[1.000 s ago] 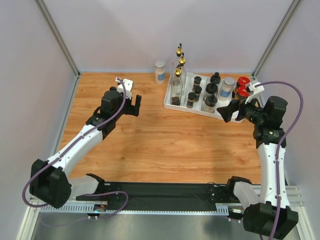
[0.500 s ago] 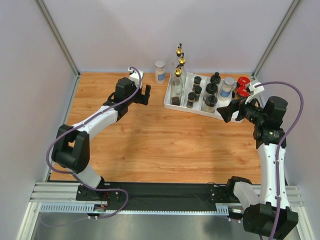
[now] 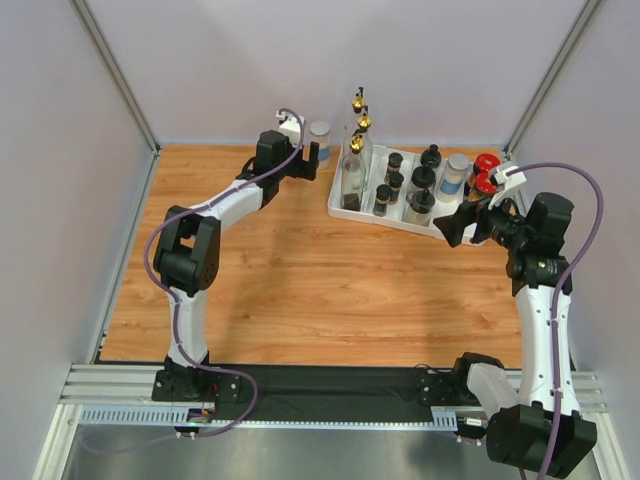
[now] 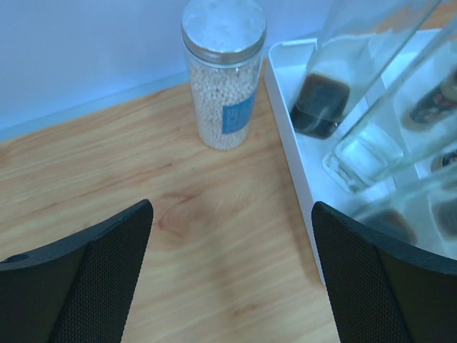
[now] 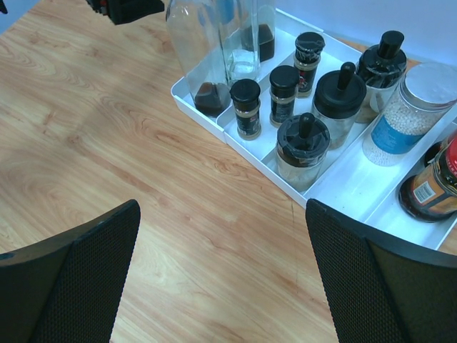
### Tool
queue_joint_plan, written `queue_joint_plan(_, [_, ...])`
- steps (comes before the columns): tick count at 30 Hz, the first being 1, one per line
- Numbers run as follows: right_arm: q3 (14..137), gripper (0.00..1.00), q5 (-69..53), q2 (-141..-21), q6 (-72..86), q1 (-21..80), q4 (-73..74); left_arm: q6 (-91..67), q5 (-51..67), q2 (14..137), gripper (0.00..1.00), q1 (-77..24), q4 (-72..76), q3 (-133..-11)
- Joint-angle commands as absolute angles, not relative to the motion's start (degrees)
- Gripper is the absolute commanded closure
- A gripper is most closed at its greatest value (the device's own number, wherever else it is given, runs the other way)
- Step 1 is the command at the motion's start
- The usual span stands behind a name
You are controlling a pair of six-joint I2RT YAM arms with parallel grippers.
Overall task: Organize the condiment bottles
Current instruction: Move the bottle to the center of the board.
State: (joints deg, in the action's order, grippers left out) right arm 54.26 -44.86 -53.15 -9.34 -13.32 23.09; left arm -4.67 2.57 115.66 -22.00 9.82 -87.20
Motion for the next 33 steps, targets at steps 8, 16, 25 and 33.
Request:
queue_joint_plan(8, [57.9, 0.00, -43.3, -54.5, -12.0, -13.5, 25.9, -9.5, 5.4, 130.2, 0.01, -20.8, 14.7, -107.0])
queue_joint_plan(16, [59.0, 0.00, -43.4, -55.1, -12.7, -13.5, 27.8, -14.2, 5.1, 139.9, 0.02, -20.8, 19.2, -117.0])
queue_joint_plan(25, [60.1, 0.00, -43.6, -55.5, -13.0, -13.5, 29.2, -16.3, 4.4, 150.6, 0.06, -20.9, 21.3, -130.0])
queue_joint_plan(33, [60.4, 0.00, -43.4, -56.0, -13.6, -13.3, 29.7, -16.0, 0.4, 152.8, 0.15, -20.9, 22.8, -132.1])
